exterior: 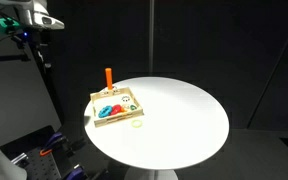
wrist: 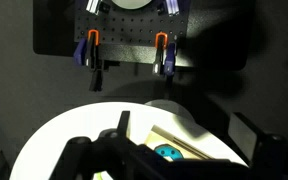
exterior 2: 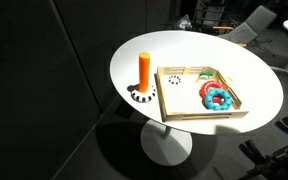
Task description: Pick up the blue ring from the tray and put it on the table
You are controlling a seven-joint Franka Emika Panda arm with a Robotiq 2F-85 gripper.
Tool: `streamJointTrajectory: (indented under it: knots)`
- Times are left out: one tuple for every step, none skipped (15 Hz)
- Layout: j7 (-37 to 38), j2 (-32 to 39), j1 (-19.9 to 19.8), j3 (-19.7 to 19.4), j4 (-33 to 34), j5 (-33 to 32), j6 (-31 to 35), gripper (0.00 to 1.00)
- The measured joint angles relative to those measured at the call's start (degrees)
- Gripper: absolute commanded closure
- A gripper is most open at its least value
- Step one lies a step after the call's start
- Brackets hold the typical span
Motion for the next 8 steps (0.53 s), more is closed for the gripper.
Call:
streamJointTrajectory:
  knots:
    - [0.0, 0.0, 0.0, 0.0, 0.0, 0.0, 0.0, 0.00]
    - [0.0, 0.0, 0.0, 0.0, 0.0, 0.0, 0.0, 0.00]
    - [0.0, 0.0, 0.0, 0.0, 0.0, 0.0, 0.0, 0.00]
    - [0.0, 0.0, 0.0, 0.0, 0.0, 0.0, 0.0, 0.00]
    - [0.0, 0.0, 0.0, 0.0, 0.0, 0.0, 0.0, 0.00]
    - [0.0, 0.0, 0.0, 0.0, 0.0, -0.1, 0.0, 0.00]
    - [0.0, 0.1, 0.0, 0.0, 0.0, -0.3, 0.2, 0.00]
    - [0.0, 0.1, 0.0, 0.0, 0.0, -0.8, 0.5, 0.00]
